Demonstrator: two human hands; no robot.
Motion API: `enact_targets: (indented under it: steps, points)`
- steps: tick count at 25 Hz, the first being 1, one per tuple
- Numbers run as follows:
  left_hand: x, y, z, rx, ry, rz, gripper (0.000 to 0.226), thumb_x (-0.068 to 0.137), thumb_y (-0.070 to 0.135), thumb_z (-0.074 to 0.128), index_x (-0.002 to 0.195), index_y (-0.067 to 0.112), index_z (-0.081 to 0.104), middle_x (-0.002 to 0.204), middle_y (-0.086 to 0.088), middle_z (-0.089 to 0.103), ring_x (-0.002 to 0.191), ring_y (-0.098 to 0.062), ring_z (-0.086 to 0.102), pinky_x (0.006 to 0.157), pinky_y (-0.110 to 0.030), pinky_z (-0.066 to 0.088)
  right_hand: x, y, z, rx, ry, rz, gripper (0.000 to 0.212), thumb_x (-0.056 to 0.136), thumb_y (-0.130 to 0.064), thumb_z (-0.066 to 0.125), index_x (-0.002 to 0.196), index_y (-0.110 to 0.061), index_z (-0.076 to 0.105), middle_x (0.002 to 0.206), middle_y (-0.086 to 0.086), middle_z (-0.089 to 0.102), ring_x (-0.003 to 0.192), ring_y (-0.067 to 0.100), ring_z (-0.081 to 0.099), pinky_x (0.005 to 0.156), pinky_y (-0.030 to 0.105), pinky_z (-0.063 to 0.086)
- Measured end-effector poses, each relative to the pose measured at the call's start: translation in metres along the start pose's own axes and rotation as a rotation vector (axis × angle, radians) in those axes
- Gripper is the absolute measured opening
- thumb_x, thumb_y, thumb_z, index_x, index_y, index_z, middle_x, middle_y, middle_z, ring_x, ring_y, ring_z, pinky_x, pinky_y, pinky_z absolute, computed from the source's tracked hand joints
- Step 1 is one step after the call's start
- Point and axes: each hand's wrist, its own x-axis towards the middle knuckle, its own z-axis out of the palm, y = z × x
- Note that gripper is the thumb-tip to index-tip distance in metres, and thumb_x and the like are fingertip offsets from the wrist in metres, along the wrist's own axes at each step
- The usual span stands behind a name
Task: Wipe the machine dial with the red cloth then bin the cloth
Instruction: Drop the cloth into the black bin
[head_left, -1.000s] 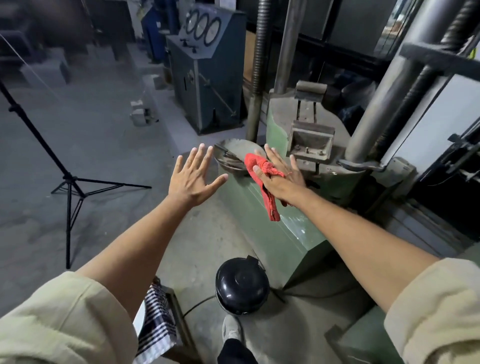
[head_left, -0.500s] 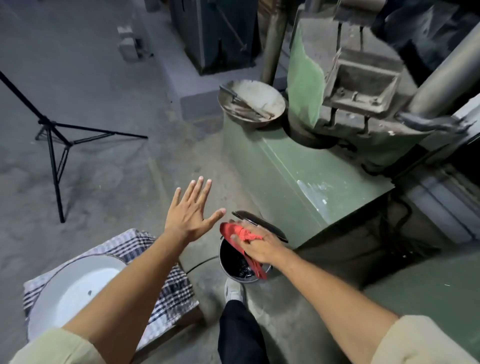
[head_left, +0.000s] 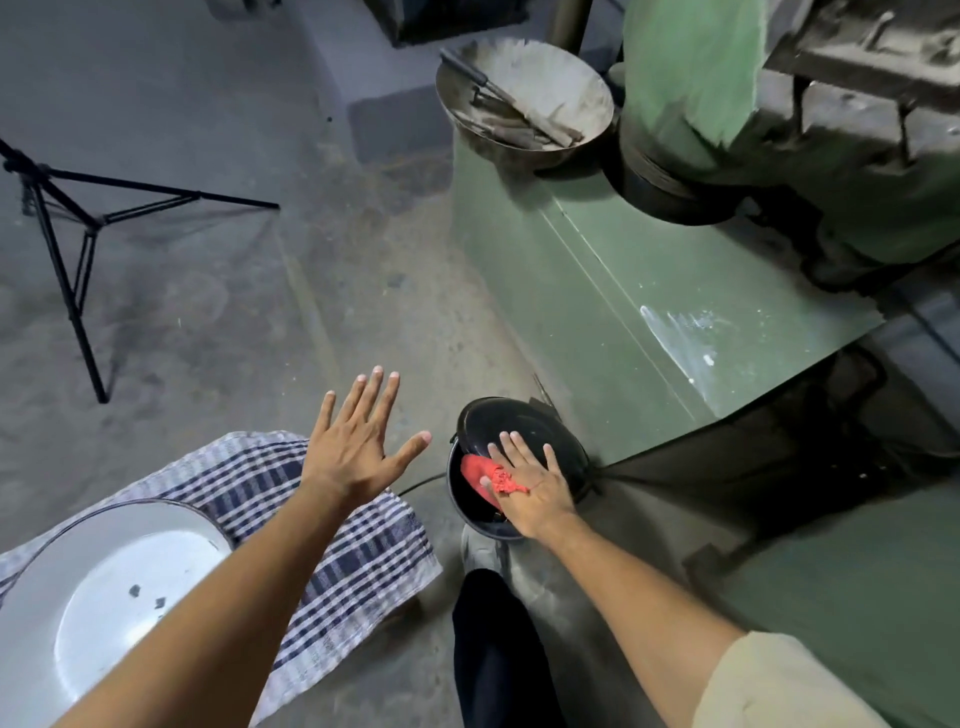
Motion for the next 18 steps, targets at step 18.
enact_targets:
  steps: [18]
  points:
    - [0.0, -0.003, 0.046, -0.011, -0.101, -0.015, 0.108, 0.08, 0.087, -0.007, 0.168, 0.026, -0.016, 0.176, 0.001, -0.019, 0.164, -0.017, -0.015, 0.133, -0.048, -0.009, 0.029, 0.017, 0.042, 0.243, -0.009, 0.135, 0.055, 0.114, -0.037, 0.044, 0.168, -0.03, 0.032, 0.17, 0.004, 0.041, 0.146, 0.038, 0.052, 0.123, 0.048, 0.04]
